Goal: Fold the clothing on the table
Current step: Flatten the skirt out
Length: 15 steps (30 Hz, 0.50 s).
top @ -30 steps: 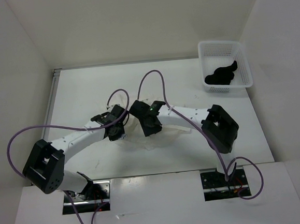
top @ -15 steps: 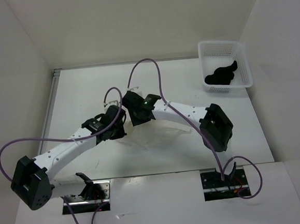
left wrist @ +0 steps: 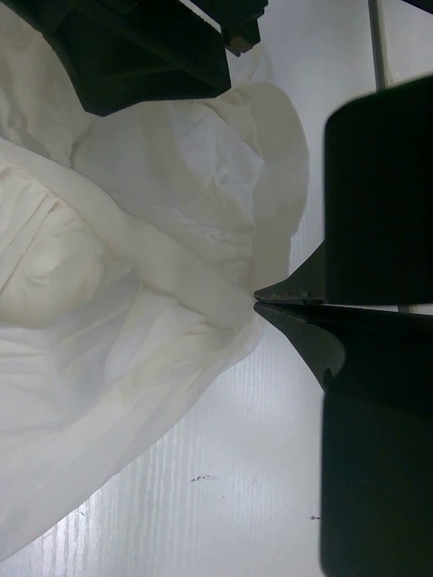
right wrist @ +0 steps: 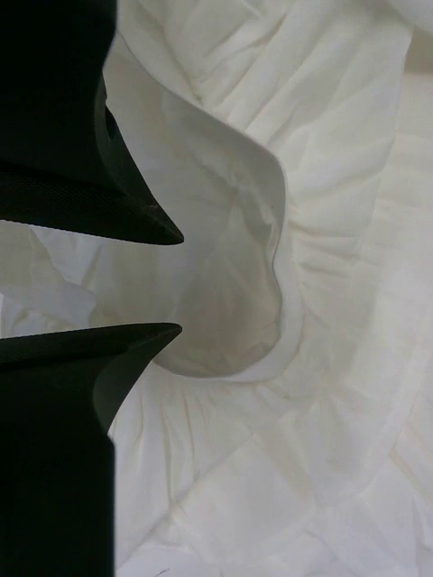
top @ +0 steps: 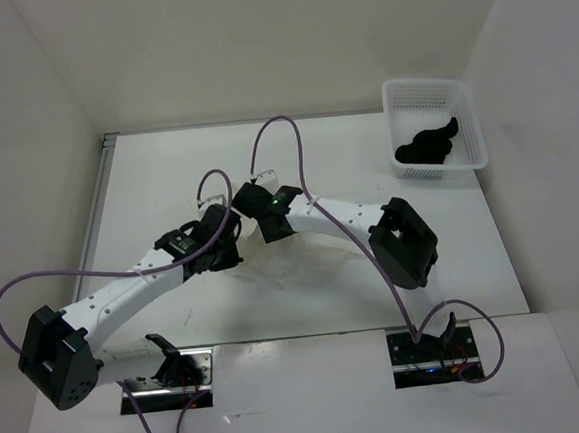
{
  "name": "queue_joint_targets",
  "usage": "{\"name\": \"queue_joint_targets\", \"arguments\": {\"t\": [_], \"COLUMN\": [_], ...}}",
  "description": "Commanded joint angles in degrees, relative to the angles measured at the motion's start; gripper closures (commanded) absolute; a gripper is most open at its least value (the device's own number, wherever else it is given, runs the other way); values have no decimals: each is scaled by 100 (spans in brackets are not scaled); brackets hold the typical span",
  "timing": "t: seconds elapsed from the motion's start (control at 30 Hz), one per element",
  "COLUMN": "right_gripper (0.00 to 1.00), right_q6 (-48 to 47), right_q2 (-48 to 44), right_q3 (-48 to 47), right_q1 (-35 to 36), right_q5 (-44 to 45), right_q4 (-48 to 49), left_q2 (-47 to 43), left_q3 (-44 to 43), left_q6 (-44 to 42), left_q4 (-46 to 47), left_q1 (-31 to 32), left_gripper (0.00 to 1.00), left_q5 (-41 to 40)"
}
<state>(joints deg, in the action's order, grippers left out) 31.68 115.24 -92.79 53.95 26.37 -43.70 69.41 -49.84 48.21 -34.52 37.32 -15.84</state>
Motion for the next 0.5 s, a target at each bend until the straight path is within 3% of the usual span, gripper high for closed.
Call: {"name": "queue_joint_targets", "arguments": {"t": [0.0,0.23,0.47], "right_gripper": [53,52,51], "right_q6": [57,180,233], "right_q2": [-396,-467,-1205], "right_q3": [138,683,1605], "right_q1": [-43,-297,-868], "right_q5": [509,791,1160], "right_q4": [-130,-376,-587], "left_q2": [-85,-32,-235], "left_q3": [80,80,194], "left_q6": [49,49,49], "left_q4": [33,33,33], "left_q1": [3,3,-49], "left_gripper": [100,100,100], "left_q5": [-60,-7,-60]}}
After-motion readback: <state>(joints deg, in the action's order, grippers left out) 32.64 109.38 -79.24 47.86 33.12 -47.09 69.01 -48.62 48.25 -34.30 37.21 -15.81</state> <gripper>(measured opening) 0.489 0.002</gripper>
